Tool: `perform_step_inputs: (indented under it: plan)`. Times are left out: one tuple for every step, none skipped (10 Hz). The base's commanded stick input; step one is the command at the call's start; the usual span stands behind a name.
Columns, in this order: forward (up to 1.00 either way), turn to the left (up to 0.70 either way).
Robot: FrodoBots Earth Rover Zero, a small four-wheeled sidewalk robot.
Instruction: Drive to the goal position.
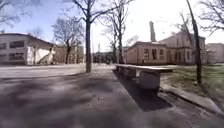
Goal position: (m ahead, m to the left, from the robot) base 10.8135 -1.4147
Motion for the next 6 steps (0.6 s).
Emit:
perform_step_inputs:
  plan:
    - [0.85,0.0]
    - [0.85,0.0]
    - [0.85,0.0]
    - [0.85,0.0]
    - [0.85,0.0]
    - [0.85,0.0]
